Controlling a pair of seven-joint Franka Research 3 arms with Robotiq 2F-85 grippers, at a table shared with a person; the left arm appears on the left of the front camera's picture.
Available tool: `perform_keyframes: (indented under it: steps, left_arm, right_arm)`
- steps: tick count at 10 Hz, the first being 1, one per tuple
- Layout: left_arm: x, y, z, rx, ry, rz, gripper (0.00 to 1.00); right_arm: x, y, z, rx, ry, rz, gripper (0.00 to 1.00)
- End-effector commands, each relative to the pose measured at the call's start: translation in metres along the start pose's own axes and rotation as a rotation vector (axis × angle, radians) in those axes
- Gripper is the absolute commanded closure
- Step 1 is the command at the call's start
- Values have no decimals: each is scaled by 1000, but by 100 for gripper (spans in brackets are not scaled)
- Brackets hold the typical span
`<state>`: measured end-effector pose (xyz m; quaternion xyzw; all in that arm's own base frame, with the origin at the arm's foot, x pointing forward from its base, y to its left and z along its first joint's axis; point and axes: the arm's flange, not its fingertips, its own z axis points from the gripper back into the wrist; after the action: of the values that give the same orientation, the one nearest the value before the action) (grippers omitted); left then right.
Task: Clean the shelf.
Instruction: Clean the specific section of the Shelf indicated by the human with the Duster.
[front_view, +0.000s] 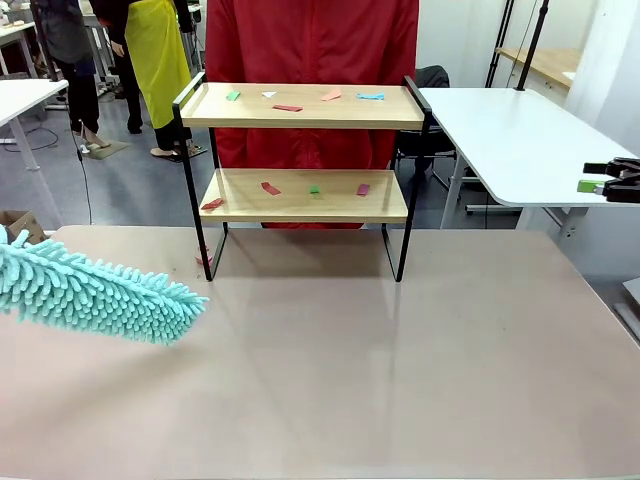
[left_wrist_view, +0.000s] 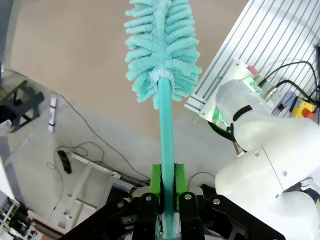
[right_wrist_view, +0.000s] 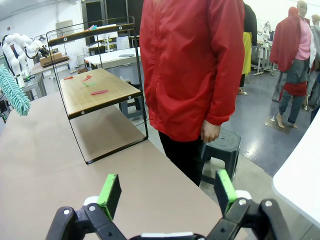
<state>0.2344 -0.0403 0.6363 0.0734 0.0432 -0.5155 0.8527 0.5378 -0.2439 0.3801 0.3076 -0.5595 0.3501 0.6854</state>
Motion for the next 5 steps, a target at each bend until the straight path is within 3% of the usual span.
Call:
perform_keyframes:
  steps: [1,5]
  left_arm:
    - [-3,-2,-2,1,-2,18,87]
    - [-3,-2,-2,1,-2,18,87]
  right_arm:
    - [9,1,-2,-14,11,-11,0]
    - [9,1,-2,-14,11,-11,0]
